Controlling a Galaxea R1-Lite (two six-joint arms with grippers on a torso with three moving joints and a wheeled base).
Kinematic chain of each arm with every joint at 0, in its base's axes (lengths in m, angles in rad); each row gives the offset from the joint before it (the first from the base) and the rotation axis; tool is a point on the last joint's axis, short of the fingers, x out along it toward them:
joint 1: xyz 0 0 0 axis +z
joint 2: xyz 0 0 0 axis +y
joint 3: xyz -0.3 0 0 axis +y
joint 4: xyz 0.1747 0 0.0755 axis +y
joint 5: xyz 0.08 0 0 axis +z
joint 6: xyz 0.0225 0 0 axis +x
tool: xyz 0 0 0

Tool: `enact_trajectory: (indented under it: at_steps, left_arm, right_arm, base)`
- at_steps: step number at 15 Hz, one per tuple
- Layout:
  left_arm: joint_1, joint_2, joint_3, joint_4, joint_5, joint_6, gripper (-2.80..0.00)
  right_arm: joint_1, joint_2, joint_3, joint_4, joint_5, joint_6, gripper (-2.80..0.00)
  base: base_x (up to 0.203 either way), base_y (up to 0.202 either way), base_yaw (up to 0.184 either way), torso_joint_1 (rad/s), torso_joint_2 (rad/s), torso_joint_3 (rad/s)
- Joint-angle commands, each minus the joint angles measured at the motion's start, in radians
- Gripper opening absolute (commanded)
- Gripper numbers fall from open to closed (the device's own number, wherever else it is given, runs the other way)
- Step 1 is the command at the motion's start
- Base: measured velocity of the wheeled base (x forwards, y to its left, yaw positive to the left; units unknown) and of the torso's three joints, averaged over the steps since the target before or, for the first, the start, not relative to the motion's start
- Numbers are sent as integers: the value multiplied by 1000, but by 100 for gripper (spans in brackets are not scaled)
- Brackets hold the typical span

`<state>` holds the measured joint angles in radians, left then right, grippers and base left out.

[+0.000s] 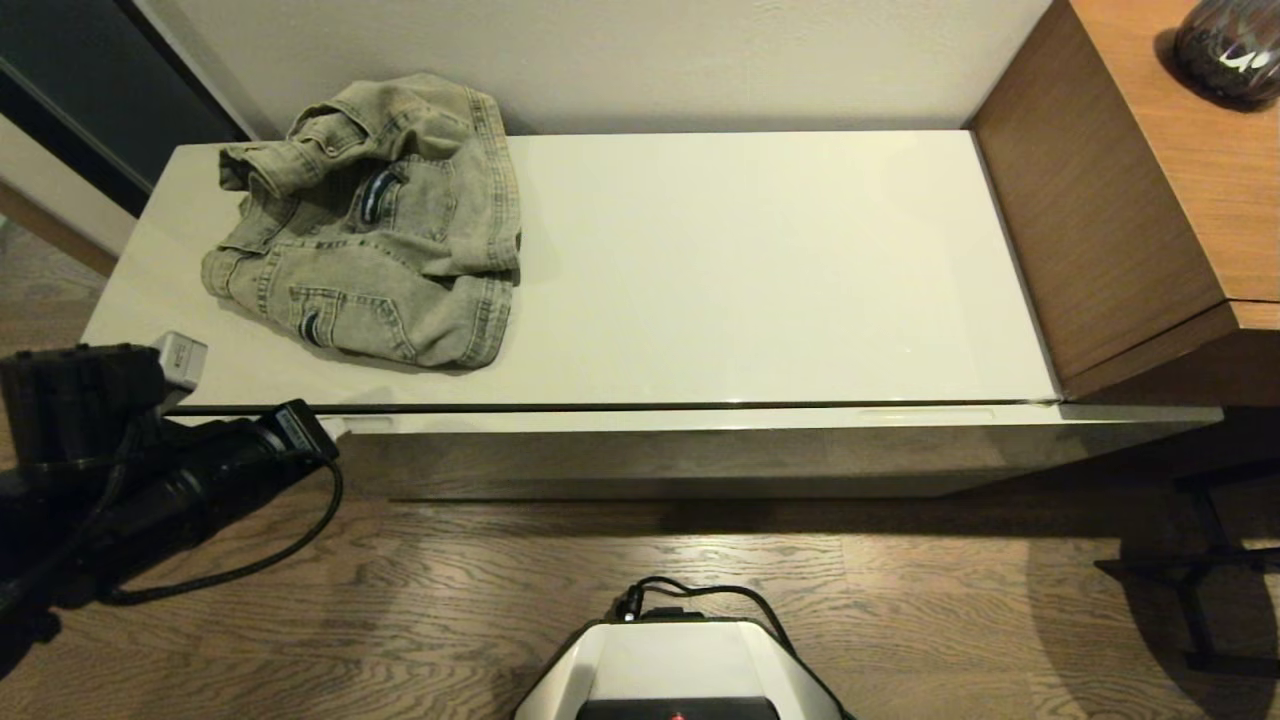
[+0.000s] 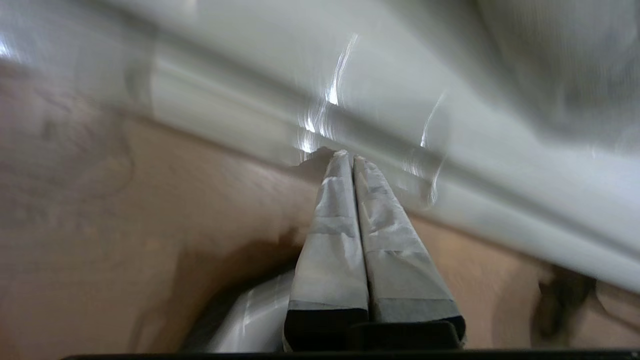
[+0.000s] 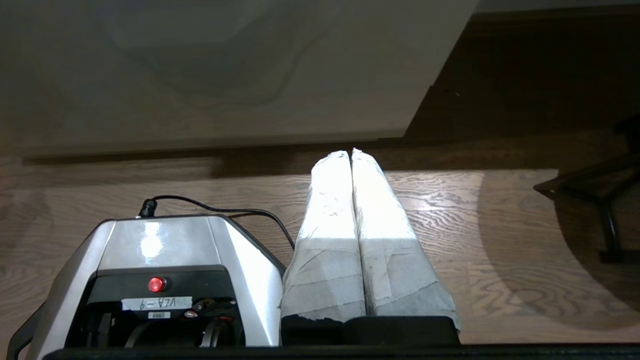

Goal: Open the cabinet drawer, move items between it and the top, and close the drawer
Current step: Open the drawer

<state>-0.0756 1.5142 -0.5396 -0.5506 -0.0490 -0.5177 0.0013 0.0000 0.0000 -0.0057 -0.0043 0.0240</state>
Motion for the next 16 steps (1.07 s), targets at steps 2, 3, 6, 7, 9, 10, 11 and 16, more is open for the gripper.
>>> enact_trajectory:
  at_steps: [2,3,6,7,9,10,11,16]
  left_arm:
    - [-20,-85,90,24,-5,-5,-280]
    - [-23,-115,106,47,-6,-6,-280]
    - [-26,-305,113,221,-10,-49,-280]
    - [-26,-383,100,308,-21,-68,-280]
    - [-25,-494,37,466,-92,-116,-280]
    - [-24,-503,3,484,-112,-140,-280]
    - [-24,-487,-20,483,-125,-158,-280]
    - [-18,-240,-92,308,-62,-163,-280]
  right_arm:
    - [0,2,0,0,0,1,-280]
    - [0,2,0,0,0,1,-280]
    - [0,2,0,0,0,1,-280]
    - [0,2,0,0,0,1,-280]
    - [0,2,0,0,0,1,-280]
    - [0,2,0,0,0,1,-280]
    - [0,2,0,0,0,1,-280]
    - [0,2,0,0,0,1,-280]
  base:
    - [0,0,0,0,0,0]
    - [0,0,0,0,0,0]
    - [0,0,0,0,0,0]
    - [0,0,0,0,0,0]
    - [0,0,0,0,0,0]
    - [0,0,0,0,0,0]
    - [0,0,0,0,0,0]
    - [0,0,0,0,0,0]
